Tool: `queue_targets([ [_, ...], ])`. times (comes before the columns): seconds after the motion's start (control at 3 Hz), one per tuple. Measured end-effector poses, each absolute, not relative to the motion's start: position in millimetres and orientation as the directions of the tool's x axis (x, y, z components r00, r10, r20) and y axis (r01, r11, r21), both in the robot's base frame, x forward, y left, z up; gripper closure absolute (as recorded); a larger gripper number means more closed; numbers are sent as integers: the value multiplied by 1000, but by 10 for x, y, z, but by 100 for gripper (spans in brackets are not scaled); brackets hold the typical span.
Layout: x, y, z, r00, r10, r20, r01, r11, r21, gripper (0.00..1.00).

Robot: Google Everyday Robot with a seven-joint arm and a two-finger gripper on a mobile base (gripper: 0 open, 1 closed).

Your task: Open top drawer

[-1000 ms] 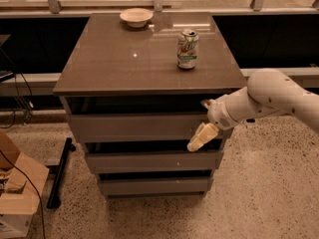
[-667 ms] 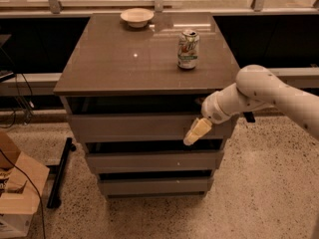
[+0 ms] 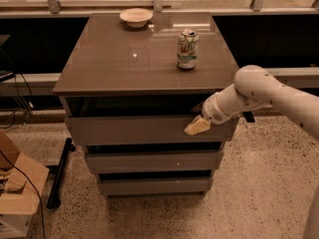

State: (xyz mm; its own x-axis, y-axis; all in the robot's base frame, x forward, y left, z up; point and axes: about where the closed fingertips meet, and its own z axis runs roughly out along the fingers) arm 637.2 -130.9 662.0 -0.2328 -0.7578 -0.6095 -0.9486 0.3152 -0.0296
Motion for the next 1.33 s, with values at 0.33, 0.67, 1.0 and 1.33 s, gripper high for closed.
queue_targets([
  [0.33,6227,-1349,6622,-228,-781,-582,-955,297,-24,74],
  [0.67,5666,-1439,6696,-240,-824,-514,-963,267,21,61],
  [1.0,5667,-1438,6694,-240,-824,-514,-963,267,21,38],
  [1.33,5663,-1423,6679,-239,-825,-513,-964,264,24,15],
])
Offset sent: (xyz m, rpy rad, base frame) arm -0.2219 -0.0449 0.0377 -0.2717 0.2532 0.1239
